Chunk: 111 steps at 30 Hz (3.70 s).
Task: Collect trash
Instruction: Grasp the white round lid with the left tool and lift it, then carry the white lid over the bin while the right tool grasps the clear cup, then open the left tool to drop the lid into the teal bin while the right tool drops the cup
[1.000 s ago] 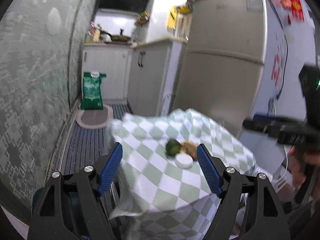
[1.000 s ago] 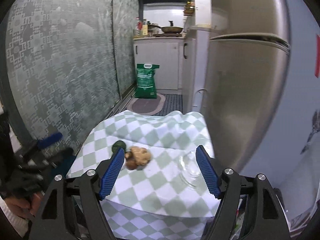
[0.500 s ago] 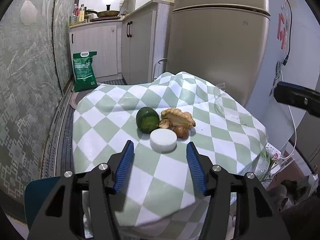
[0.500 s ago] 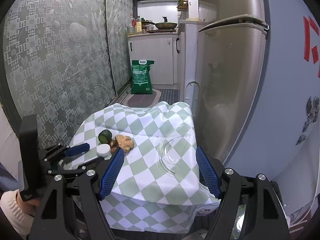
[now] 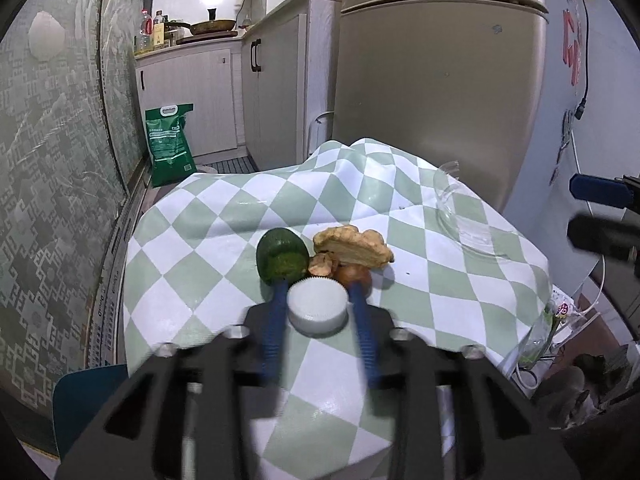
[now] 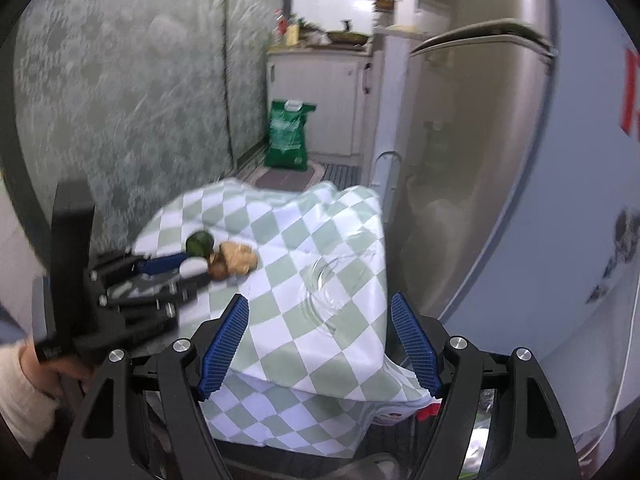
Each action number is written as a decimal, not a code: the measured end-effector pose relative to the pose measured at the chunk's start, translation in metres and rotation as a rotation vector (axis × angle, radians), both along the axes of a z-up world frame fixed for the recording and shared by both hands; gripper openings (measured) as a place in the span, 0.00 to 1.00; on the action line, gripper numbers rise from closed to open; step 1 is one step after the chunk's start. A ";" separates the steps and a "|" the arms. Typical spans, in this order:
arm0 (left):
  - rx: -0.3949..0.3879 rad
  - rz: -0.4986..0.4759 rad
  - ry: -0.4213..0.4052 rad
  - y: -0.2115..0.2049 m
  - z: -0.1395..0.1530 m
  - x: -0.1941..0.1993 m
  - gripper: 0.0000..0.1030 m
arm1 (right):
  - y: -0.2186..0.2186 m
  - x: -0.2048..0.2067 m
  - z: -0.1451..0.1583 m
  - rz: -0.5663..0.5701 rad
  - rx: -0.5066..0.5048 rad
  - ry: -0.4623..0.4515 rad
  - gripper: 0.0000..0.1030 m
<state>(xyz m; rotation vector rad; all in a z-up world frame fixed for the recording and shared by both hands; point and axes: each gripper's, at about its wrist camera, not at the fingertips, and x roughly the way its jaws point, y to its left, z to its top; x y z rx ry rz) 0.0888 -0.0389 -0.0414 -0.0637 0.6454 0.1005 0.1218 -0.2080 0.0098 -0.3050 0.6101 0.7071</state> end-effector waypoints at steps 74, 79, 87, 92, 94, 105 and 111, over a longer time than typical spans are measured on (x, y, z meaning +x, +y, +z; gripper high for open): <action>-0.105 0.288 0.099 0.172 -0.010 -0.122 0.31 | 0.195 -0.054 0.025 0.468 0.124 0.176 0.03; -0.103 0.289 0.165 0.176 -0.025 -0.119 0.31 | 0.202 -0.056 0.026 0.481 0.136 0.188 0.03; -0.126 0.305 0.314 0.182 -0.057 -0.113 0.35 | 0.216 -0.066 0.020 0.528 0.135 0.227 0.03; -0.117 0.318 0.331 0.186 -0.061 -0.116 0.35 | 0.227 -0.073 0.011 0.547 0.118 0.254 0.03; -0.117 0.325 0.324 0.188 -0.058 -0.117 0.31 | 0.232 -0.076 0.005 0.550 0.104 0.264 0.03; -0.114 0.390 0.169 0.207 -0.026 -0.140 0.05 | 0.270 -0.105 -0.029 0.610 0.005 0.303 0.03; -0.109 0.407 0.108 0.213 -0.013 -0.152 0.02 | 0.287 -0.116 -0.046 0.627 -0.050 0.322 0.03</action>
